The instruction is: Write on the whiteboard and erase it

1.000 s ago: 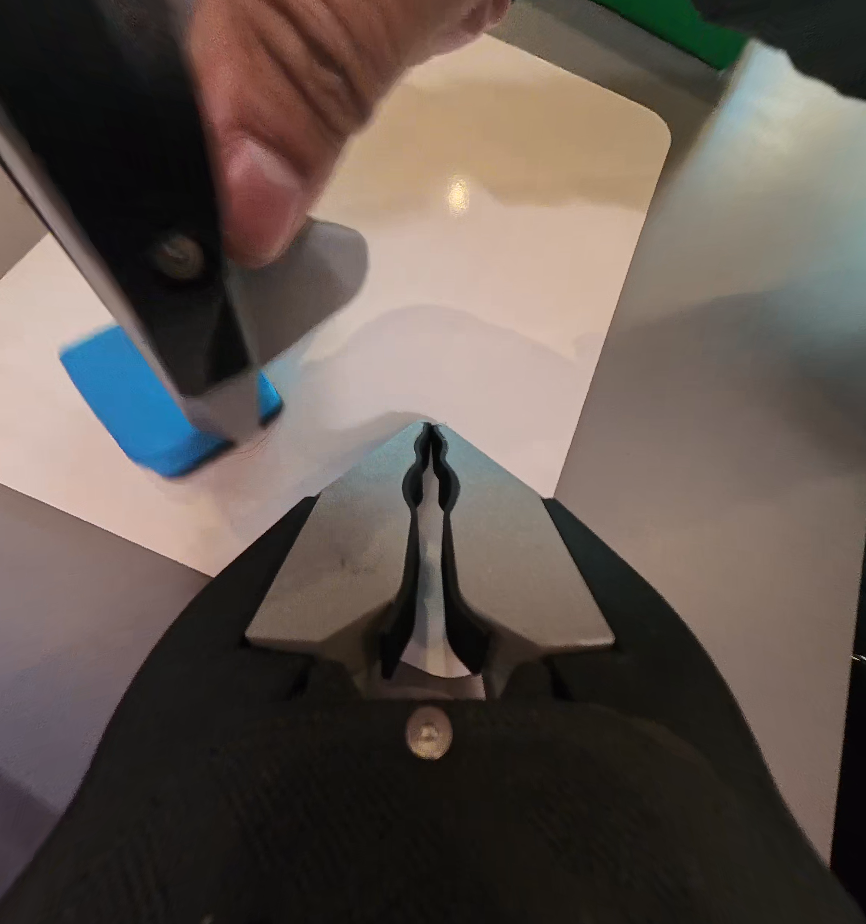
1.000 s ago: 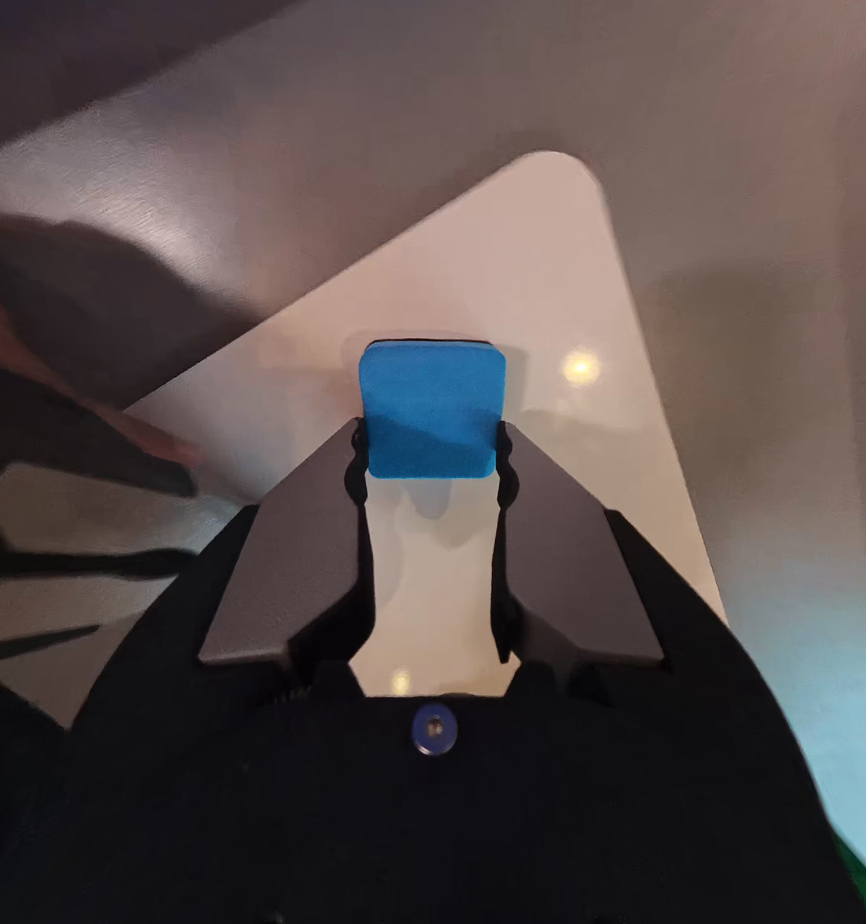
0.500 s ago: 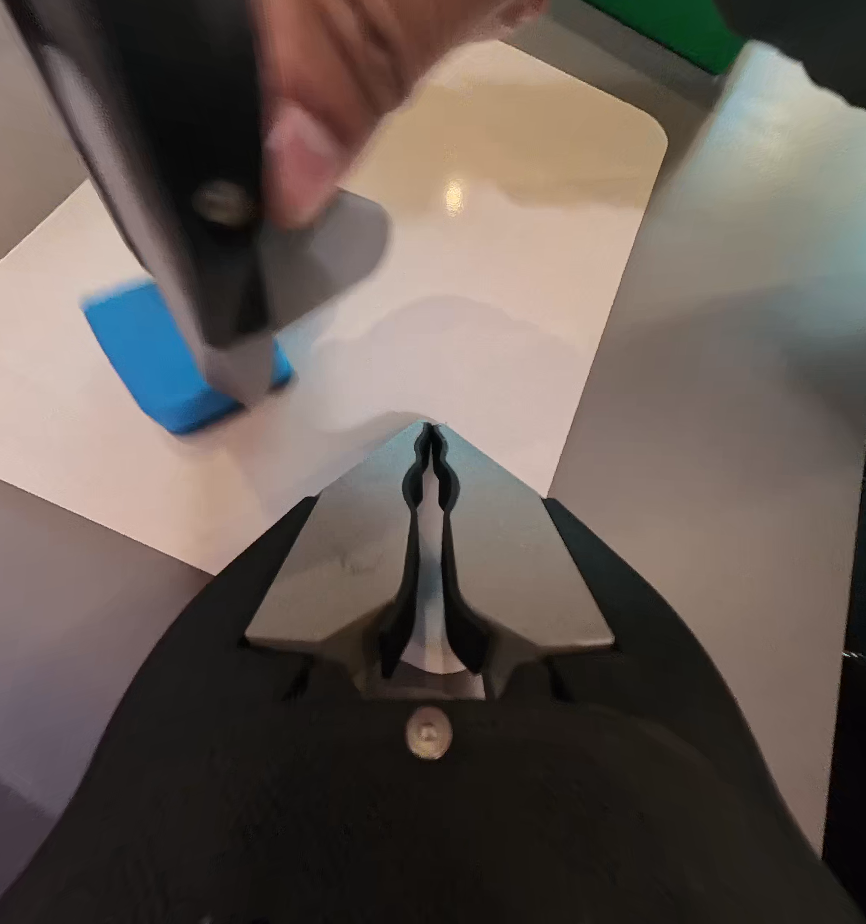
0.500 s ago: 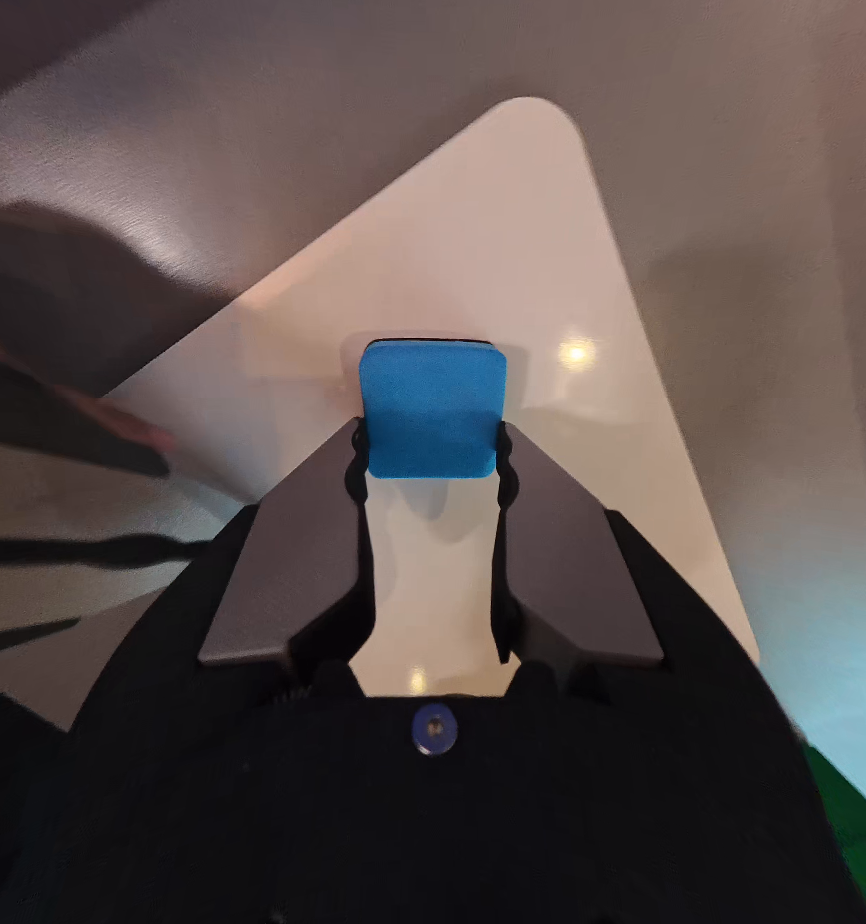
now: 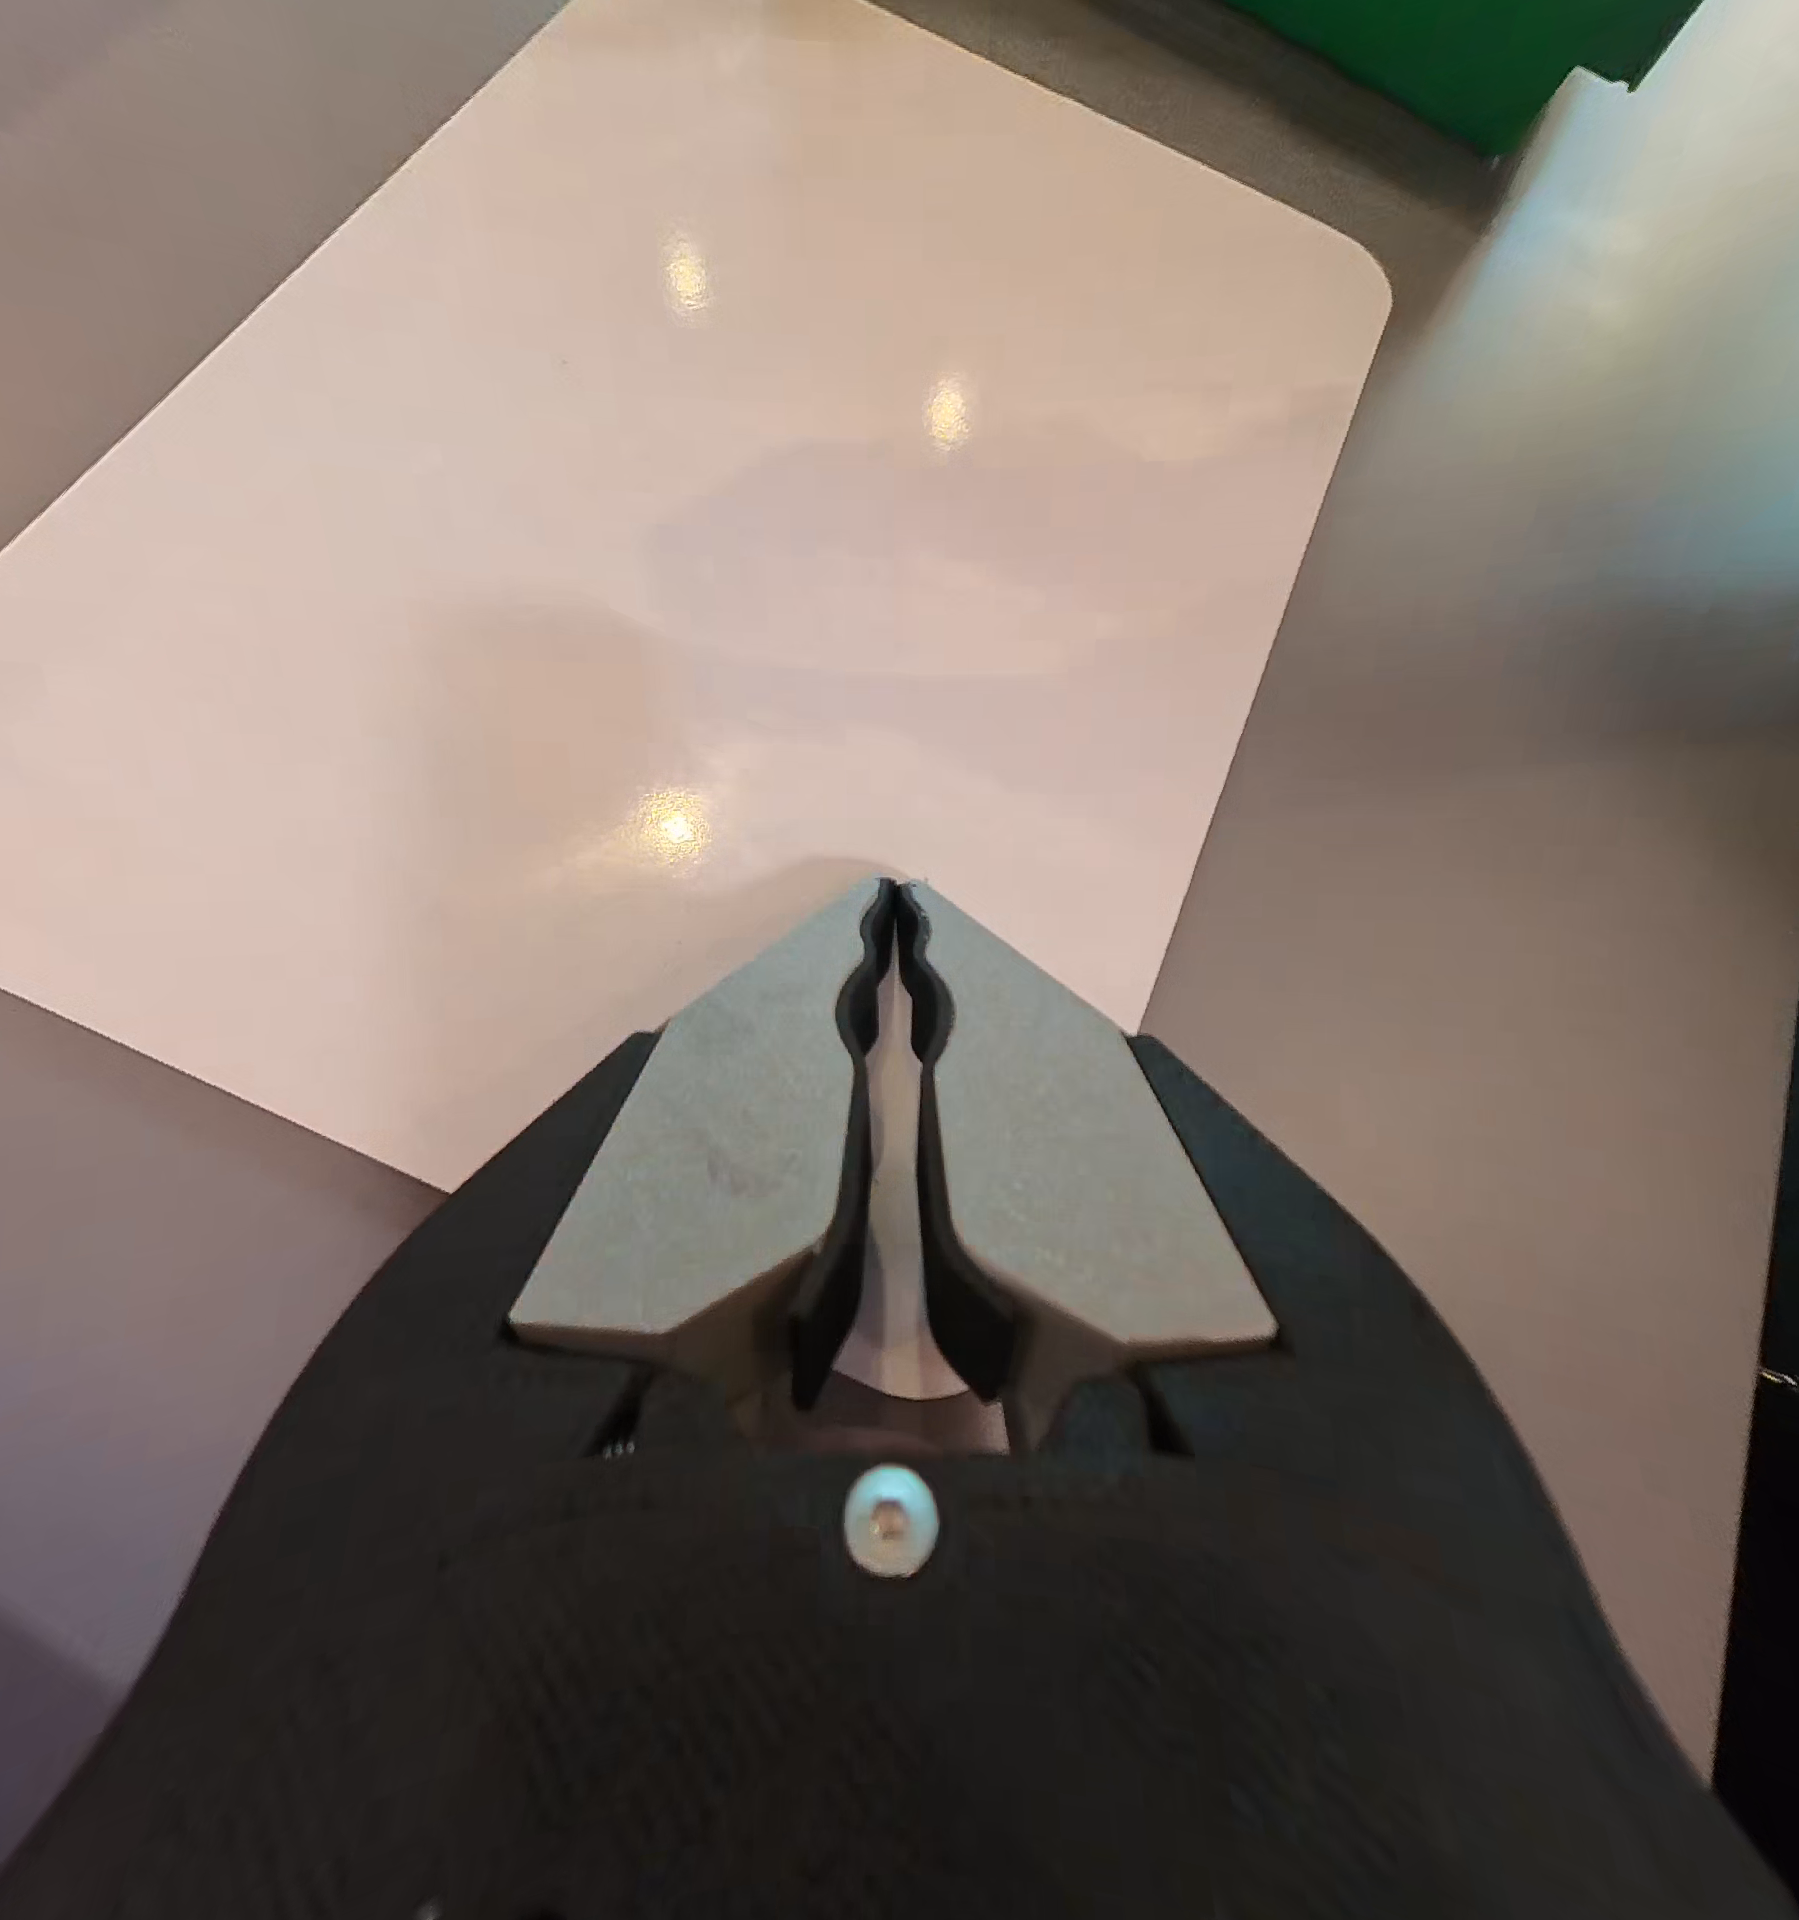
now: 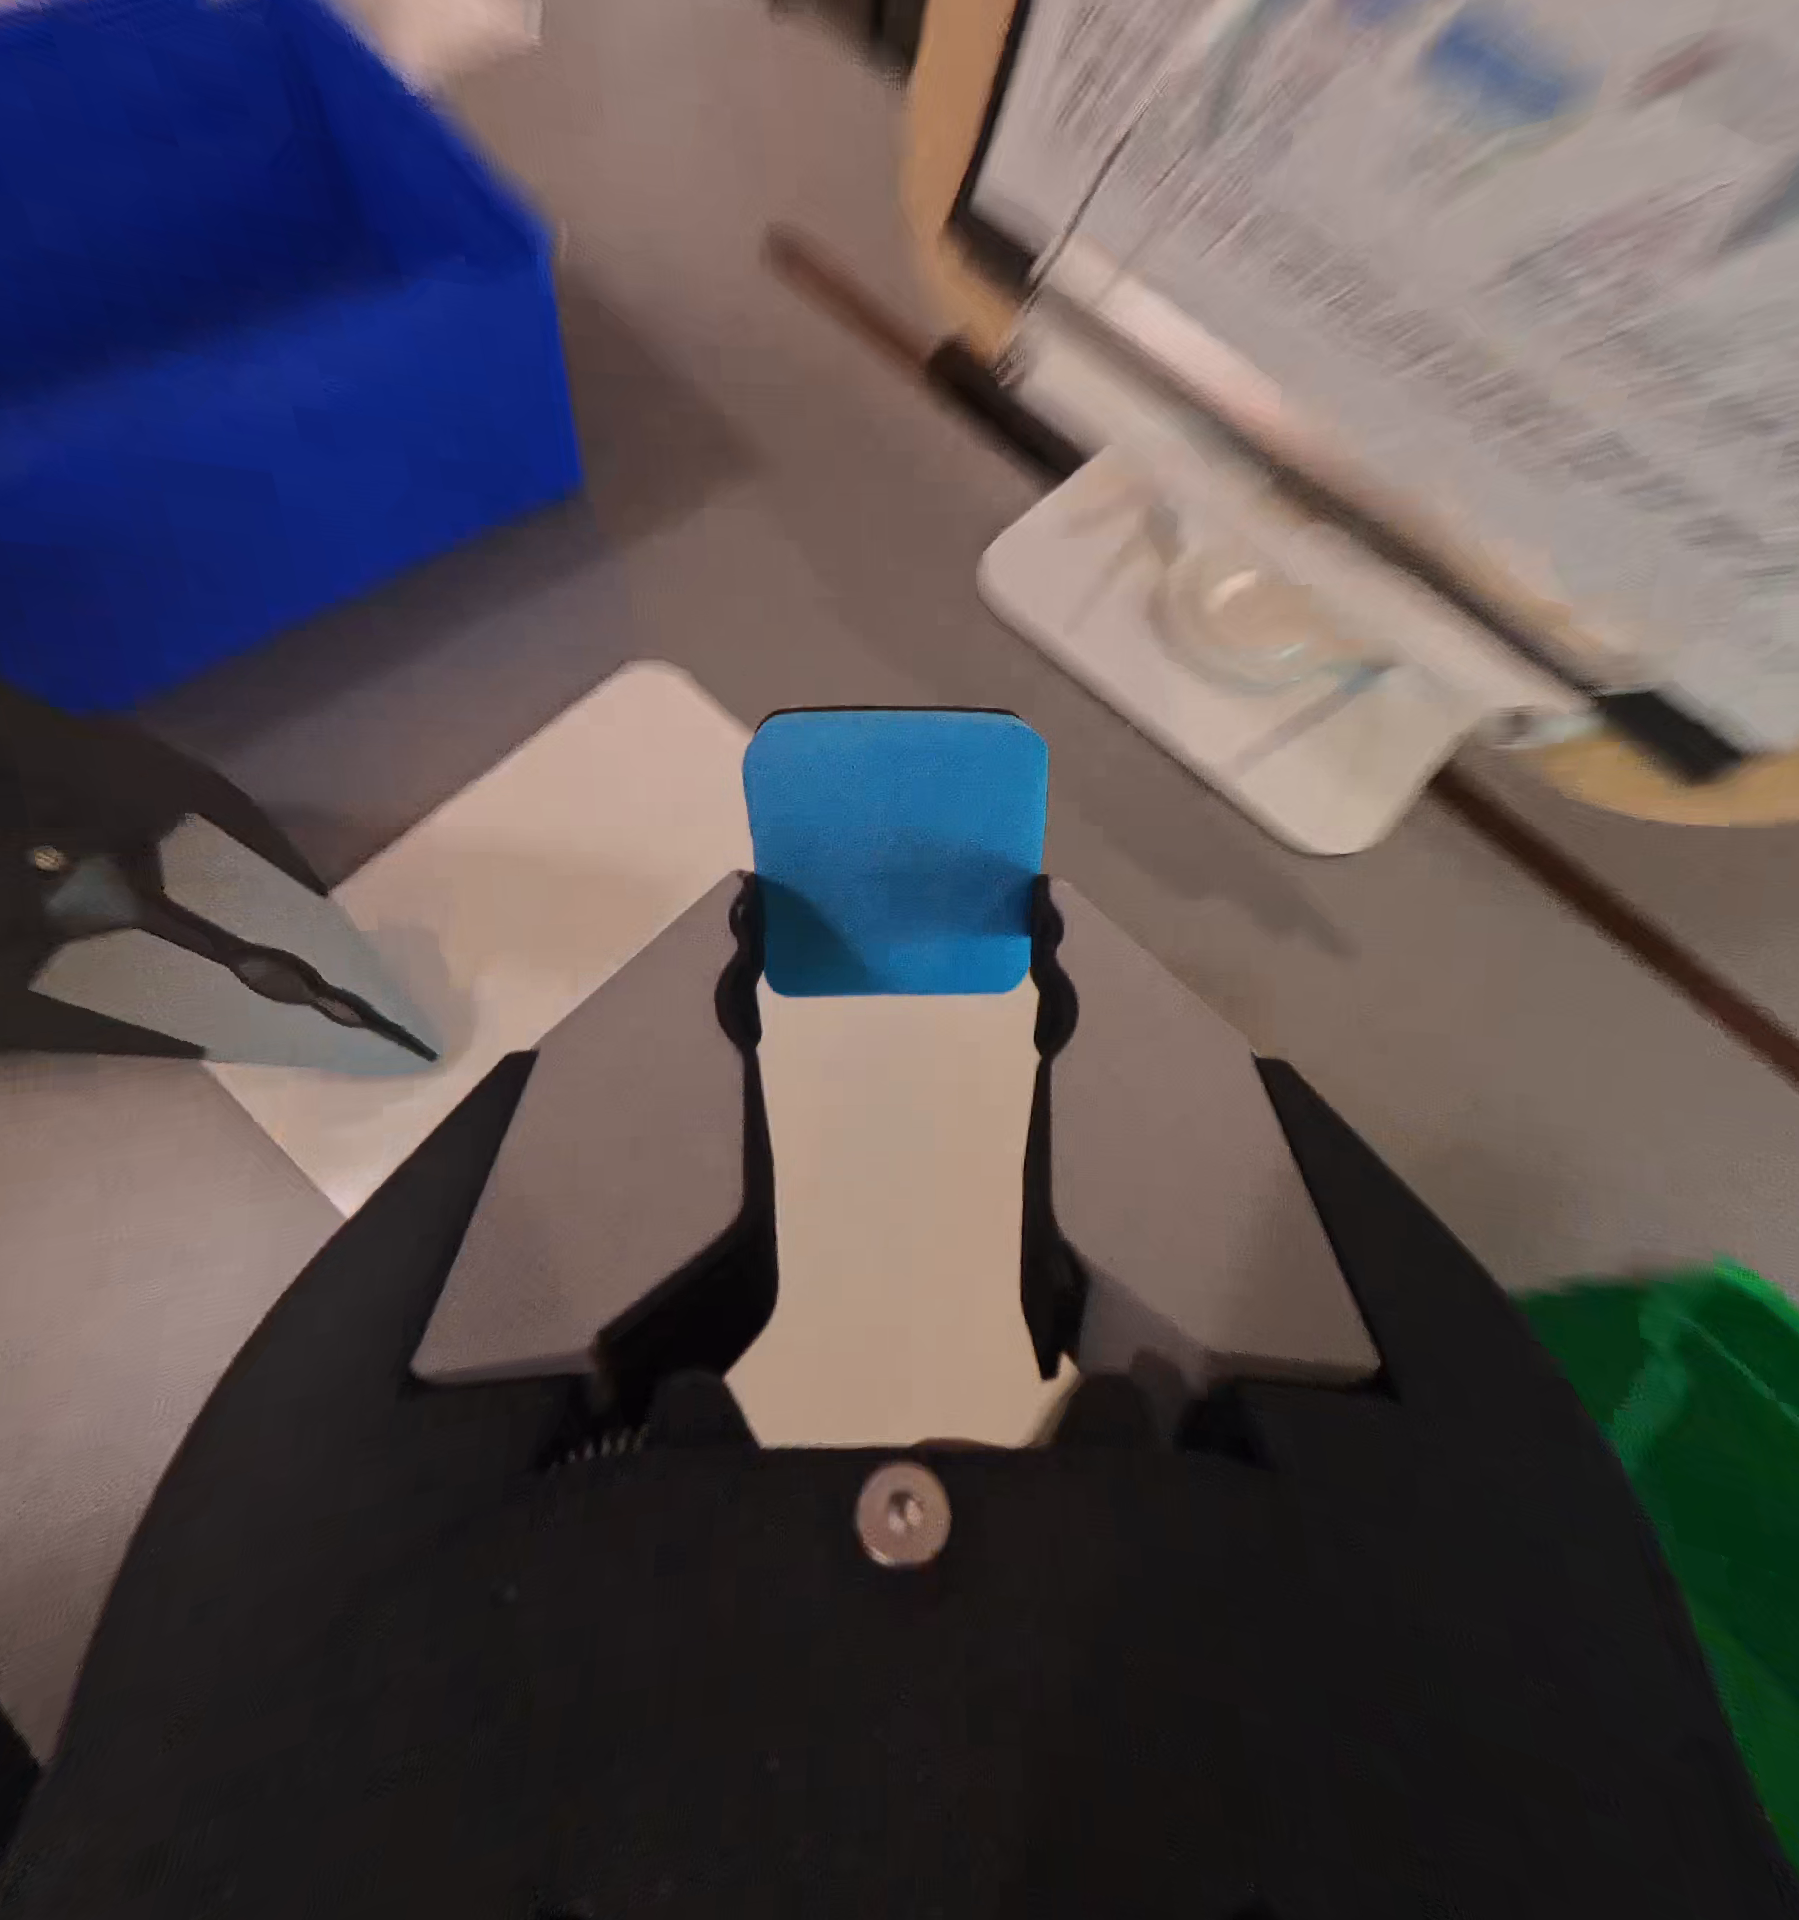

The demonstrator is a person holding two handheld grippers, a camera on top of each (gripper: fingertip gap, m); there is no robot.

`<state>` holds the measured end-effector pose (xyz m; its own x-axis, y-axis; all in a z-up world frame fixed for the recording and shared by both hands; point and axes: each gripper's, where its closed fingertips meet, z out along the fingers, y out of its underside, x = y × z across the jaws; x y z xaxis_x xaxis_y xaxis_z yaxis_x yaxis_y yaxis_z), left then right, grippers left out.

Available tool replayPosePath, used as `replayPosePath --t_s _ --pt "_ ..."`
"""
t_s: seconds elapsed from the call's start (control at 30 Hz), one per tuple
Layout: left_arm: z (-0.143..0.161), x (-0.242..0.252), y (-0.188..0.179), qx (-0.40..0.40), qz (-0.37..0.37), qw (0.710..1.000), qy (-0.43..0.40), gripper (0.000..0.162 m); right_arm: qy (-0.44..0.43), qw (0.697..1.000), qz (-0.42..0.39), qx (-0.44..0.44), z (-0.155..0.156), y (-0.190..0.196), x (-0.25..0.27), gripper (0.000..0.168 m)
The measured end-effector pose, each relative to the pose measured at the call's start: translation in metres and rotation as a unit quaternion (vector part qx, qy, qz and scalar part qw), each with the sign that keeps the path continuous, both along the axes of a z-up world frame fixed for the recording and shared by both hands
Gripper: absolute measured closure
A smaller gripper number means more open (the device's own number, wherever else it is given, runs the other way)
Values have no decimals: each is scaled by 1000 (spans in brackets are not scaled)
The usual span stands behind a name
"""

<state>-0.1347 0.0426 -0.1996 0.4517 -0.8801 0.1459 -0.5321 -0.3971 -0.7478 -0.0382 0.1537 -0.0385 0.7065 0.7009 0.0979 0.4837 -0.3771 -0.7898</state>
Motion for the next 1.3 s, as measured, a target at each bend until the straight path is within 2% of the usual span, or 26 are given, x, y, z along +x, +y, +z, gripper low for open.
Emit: replayPosePath --t_s 0.07,0.1,0.2,0.37,0.53,0.57,0.63,0.7,0.77,0.87,0.97,1.1,1.2,1.3 --pt "0 0 0 1 0 1000 1 162 24 996 -51 62 47 -9 51 120" --pt "0 0 0 3 0 1000 2 162 21 993 -84 82 61 -12 82 120" --pt "0 0 0 15 0 1000 9 162 2 980 -177 93 63 -18 175 119" --pt "0 0 0 14 -1 1000 8 162 -26 963 -269 -8 -18 -23 283 118" --pt "0 0 0 9 -1 1000 5 162 -60 942 -322 -77 -77 -24 331 118" --pt "0 0 -1 8 -1 1000 4 162 -47 941 -316 -110 -89 -26 328 118" --pt "0 0 -1 6 -1 1000 3 162 -39 934 -309 -174 -111 -36 324 103" --pt "0 0 -1 5 -1 1000 2 162 -62 922 -333 -187 -119 -42 333 92" --pt "0 0 -1 4 0 1000 2 162 -55 924 -346 -155 -107 -40 333 79" --pt "0 0 -1 3 0 1000 1 162 -5 945 -323 -58 -56 -36 306 83" --pt "0 0 -1 1 -1 1000 0 162 39 964 -264 10 -7 -43 258 83" --pt "0 0 -2 0 -4 1000 -1 162 96 983 -145 66 35 -58 168 80" --pt "2 0 -1 7 -1 1000 -3 162 154 983 -43 92 35 -69 87 80" --pt "16 4 3 16 9 999 -48 148 145 984 -11 104 -3 -58 34 80"
